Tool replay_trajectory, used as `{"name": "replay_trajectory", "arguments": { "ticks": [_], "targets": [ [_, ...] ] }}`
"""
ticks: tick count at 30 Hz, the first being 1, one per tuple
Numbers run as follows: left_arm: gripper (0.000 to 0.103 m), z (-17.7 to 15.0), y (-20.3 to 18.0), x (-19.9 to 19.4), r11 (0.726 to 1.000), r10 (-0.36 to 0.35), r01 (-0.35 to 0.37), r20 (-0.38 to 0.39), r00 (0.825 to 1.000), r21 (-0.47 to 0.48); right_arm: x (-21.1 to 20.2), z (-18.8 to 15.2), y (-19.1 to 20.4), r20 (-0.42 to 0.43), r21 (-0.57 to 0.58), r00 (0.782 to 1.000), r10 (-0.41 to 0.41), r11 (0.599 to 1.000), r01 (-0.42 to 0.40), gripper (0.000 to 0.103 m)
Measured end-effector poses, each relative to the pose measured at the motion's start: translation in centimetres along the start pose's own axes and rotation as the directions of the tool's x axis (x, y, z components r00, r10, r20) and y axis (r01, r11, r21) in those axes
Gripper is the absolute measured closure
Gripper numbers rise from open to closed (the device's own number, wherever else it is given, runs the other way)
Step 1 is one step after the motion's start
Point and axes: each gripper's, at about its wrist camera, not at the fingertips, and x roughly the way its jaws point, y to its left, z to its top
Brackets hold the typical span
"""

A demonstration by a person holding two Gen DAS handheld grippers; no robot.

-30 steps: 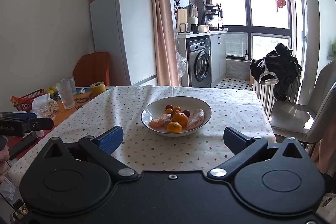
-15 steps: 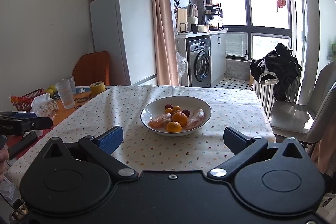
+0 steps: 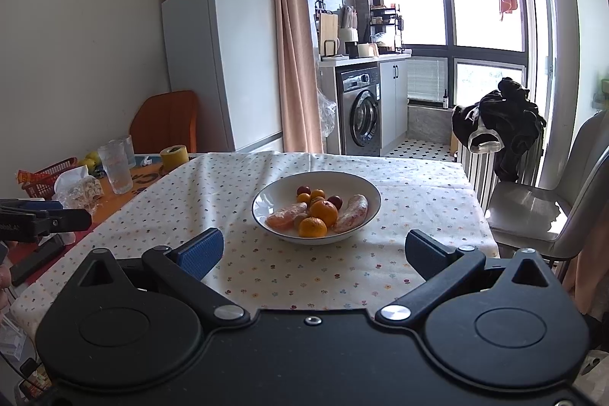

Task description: Organize fruits

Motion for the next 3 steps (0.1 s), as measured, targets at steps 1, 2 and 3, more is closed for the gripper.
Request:
{"name": "replay_trajectory", "arguments": {
  "ticks": [1, 2, 3],
  "targets": [
    [0.000, 0.00, 0.01, 0.00, 1.000, 0.000, 0.000, 0.000, 1.000, 0.000, 0.07, -0.12, -0.10, 0.000, 0.000, 1.000, 0.000, 1.000, 0.000, 0.000],
    [0.000, 0.00, -0.01, -0.01, 1.000, 0.000, 0.000, 0.000, 1.000, 0.000, 0.07, -0.12, -0.10, 0.000, -0.001, 1.000, 0.000, 1.000, 0.000, 0.000],
    [0.000, 0.00, -0.01, 0.00, 1.000, 0.000, 0.000, 0.000, 1.000, 0.000, 0.08, -0.13, -0.13, -0.001, -0.001, 1.000, 0.000, 1.000, 0.000, 0.000]
  ]
}}
